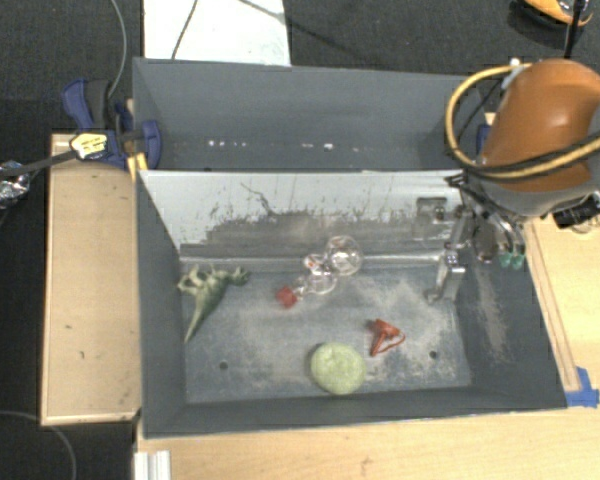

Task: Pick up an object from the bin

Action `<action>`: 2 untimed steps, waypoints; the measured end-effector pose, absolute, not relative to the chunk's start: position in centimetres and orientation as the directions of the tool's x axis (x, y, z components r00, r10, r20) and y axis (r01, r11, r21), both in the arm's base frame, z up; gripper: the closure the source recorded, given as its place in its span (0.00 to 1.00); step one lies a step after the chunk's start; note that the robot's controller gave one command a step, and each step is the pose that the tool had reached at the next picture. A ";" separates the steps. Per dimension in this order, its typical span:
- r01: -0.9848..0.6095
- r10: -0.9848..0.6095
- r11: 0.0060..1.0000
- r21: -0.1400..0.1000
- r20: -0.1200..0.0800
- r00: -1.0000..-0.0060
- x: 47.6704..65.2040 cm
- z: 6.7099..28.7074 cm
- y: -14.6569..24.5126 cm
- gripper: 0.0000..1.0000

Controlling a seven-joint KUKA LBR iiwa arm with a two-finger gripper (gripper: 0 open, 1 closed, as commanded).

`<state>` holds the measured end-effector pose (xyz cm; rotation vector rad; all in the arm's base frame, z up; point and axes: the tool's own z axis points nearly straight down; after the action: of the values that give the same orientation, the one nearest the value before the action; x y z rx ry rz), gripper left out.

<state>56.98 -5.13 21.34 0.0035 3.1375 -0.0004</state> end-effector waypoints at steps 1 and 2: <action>0.002 0.002 1.000 0.000 -0.004 -1.000 57.0 21.3 -5.1 0.00; 0.011 0.011 1.000 -0.001 -0.013 -1.000 56.0 17.1 -5.7 0.00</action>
Offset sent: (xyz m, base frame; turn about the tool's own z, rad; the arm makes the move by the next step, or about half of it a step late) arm -0.0239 -0.0104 -0.0899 -0.0077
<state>55.97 -5.66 17.08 0.0166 3.1282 -0.0016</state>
